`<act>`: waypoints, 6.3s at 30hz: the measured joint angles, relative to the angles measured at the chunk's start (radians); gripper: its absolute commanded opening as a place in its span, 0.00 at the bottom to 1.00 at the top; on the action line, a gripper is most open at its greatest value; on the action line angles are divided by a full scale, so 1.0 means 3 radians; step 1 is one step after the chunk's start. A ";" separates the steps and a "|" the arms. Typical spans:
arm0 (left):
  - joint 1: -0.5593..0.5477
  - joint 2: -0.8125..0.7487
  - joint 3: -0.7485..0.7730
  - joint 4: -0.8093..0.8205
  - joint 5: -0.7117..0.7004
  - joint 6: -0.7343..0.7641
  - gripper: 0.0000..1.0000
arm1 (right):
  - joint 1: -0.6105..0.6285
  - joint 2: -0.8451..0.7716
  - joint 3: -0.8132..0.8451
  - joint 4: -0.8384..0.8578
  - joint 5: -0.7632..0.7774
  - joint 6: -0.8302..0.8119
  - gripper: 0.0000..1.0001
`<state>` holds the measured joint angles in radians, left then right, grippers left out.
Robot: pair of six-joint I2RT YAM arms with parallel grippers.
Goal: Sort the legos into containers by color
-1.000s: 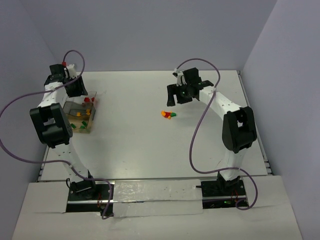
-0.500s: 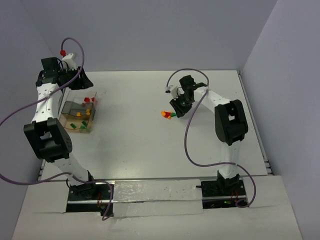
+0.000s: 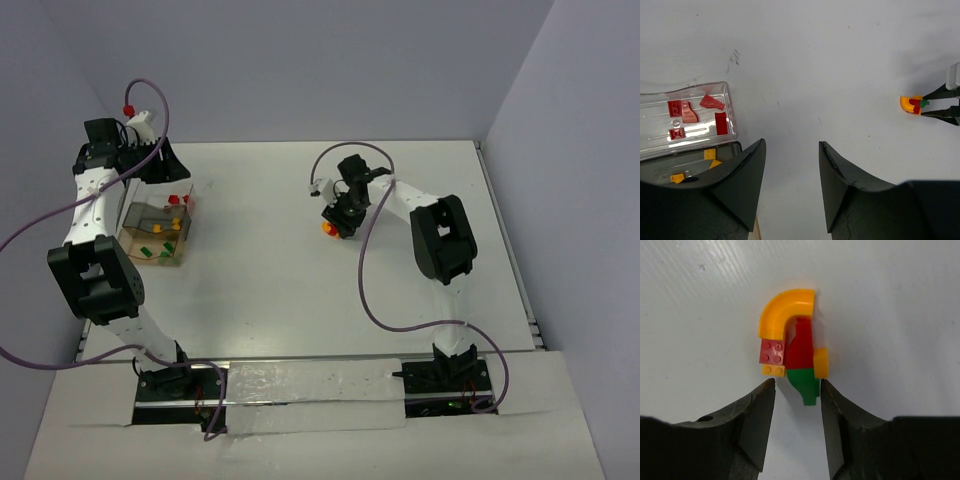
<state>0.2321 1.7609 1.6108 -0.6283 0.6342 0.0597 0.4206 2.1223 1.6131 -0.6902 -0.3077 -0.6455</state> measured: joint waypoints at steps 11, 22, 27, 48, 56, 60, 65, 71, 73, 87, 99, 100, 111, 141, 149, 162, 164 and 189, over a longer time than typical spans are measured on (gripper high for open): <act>0.0000 0.0001 0.0000 -0.0018 0.0002 0.0001 0.55 | 0.0070 0.0062 -0.0020 0.0049 0.0008 -0.0265 0.13; 0.0000 -0.0018 -0.0124 -0.0015 0.0090 -0.0027 0.55 | 0.0067 -0.0247 -0.0413 0.0085 -0.0014 -0.0168 0.00; 0.0000 -0.0048 -0.0224 -0.0011 0.0097 -0.0063 0.55 | 0.0074 -0.0493 -0.0520 0.0206 0.0058 0.0248 0.00; -0.0001 -0.0114 -0.0263 0.0014 0.0112 -0.0154 0.55 | 0.1134 -0.0596 -0.1002 0.0845 0.0392 0.1347 0.00; -0.0210 -0.0433 -0.1145 0.0403 0.0675 -0.0452 0.57 | 0.1143 -0.0776 -0.1215 0.1152 0.0277 0.1269 0.00; -0.0593 -0.0470 -0.1801 0.0749 0.1012 -0.0902 0.61 | 0.1157 -0.0962 -0.1214 0.1287 0.0178 0.1176 0.00; -0.0945 -0.0470 -0.2031 0.0933 0.1222 -0.1275 0.62 | 0.1207 -0.1068 -0.1184 0.1406 0.0137 0.1094 0.00; -0.0999 -0.0470 -0.1967 0.1172 0.1341 -0.1605 0.64 | 0.1285 -0.1074 -0.1181 0.1434 0.0137 0.1038 0.00; -0.1023 -0.0470 -0.1941 0.1179 0.1312 -0.1641 0.64 | 0.1316 -0.1085 -0.1181 0.1437 0.0149 0.1028 0.00; -0.1336 -0.0370 -0.1812 0.1061 0.0998 -0.1515 0.59 | 0.1414 -0.1116 -0.0966 0.1409 0.0178 0.1040 0.00; -0.1374 -0.0296 -0.1812 0.1037 0.1119 -0.1481 0.30 | 0.1416 -0.1151 -0.0926 0.1401 0.0234 0.1025 0.00; -0.1375 -0.0296 -0.1812 0.1040 0.1138 -0.1490 0.28 | 0.1417 -0.1152 -0.0925 0.1399 0.0249 0.1023 0.00; -0.1370 -0.0278 -0.1812 0.1067 0.1227 -0.1386 0.01 | 0.1447 -0.1158 -0.0937 0.1403 0.0432 0.0998 0.00; -0.0050 -0.0282 -0.0622 0.0490 -0.0479 -0.0238 0.06 | 0.1183 -0.1177 -0.0951 0.1538 0.0611 0.1065 0.00; 0.0057 0.0279 -0.0306 0.0615 -0.1011 -0.0092 0.16 | 0.1181 -0.1177 -0.0951 0.1537 0.0610 0.1097 0.00; 0.0067 0.0826 0.0020 0.0688 -0.1183 -0.0073 0.36 | 0.1179 -0.1177 -0.0951 0.1529 0.0598 0.1130 0.00; 0.0067 0.0865 0.0068 0.0703 -0.1196 -0.0076 0.41 | 0.1179 -0.1177 -0.0951 0.1529 0.0599 0.1132 0.00; -0.0588 -0.0588 -0.1359 0.1120 0.0634 -0.1235 0.58 | 0.1170 -0.1217 -0.0630 0.1543 -0.0029 0.1407 0.00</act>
<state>0.0557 1.5846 1.2031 -0.2921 0.8244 -0.3107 0.7715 1.7571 1.4242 -0.2272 -0.3163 -0.2233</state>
